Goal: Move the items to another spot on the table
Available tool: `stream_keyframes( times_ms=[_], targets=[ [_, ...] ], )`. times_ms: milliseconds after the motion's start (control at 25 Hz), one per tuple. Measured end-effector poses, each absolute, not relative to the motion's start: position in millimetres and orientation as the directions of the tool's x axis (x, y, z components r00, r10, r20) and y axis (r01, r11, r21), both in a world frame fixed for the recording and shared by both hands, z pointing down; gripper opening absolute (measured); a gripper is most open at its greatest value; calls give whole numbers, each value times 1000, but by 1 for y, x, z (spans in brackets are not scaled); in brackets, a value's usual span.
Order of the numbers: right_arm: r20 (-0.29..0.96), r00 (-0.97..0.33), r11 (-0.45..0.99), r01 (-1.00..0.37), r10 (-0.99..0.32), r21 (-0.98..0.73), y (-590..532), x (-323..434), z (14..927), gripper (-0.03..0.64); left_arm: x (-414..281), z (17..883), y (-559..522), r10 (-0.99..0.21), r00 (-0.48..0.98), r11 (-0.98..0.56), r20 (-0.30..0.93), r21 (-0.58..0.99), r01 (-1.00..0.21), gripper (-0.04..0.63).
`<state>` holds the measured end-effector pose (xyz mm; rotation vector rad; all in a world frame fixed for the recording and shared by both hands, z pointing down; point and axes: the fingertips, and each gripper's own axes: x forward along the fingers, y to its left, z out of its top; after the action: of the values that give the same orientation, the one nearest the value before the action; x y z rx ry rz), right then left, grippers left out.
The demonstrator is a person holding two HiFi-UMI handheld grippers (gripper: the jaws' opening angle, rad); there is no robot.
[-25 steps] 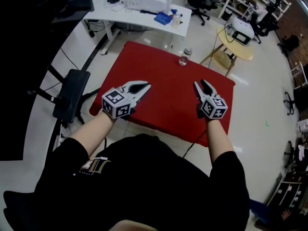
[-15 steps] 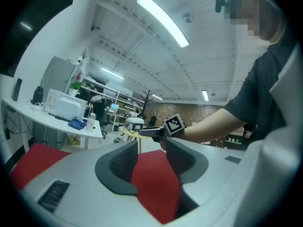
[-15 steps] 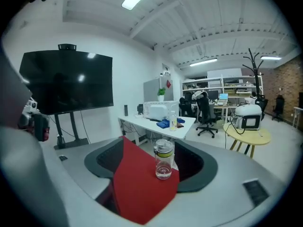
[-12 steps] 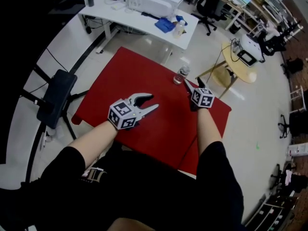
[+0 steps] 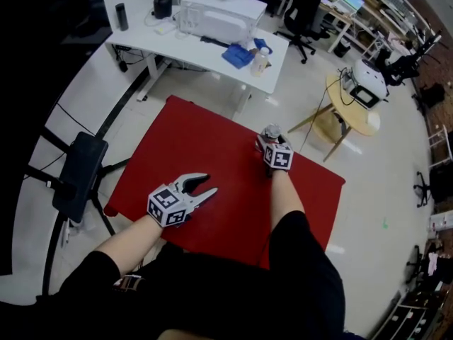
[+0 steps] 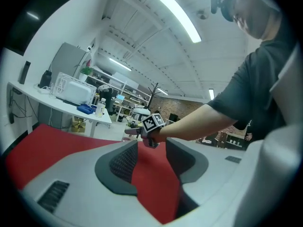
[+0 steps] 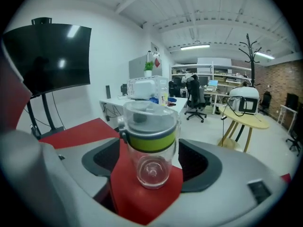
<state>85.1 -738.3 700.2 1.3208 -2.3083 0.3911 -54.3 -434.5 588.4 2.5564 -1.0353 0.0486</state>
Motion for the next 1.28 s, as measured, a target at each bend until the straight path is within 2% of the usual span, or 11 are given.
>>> stream_keyframes(
  times_ms=[200,320,560,880,1240,1280],
  targets=[
    [529,-424,492,-870,-735,-13,-752,84,717,385,-61,593,-443,-673,722,-646,161,346,-680,173],
    [533,-427,505,-863,-730,0,-752,84,720,356,-61,596,-445,-671,721,-644,172,345,-683,173],
    [534,-433,548,-833,-726,70,-748,85,718,351,-54,591,-444,-669,724,-649,172,340,-681,173],
    [500,-495,607,-791,-710,78,-688,80,647,350,-24,579,-423,-672,725,-666,150,306,-680,173],
    [485,-588,712,-694,-647,108,-609,79,639,351,-3,564,-367,-715,684,-637,144,270,-722,173],
    [483,-601,723,-683,-637,104,-595,77,635,351,-3,564,-360,-721,678,-633,141,263,-728,153]
  ],
)
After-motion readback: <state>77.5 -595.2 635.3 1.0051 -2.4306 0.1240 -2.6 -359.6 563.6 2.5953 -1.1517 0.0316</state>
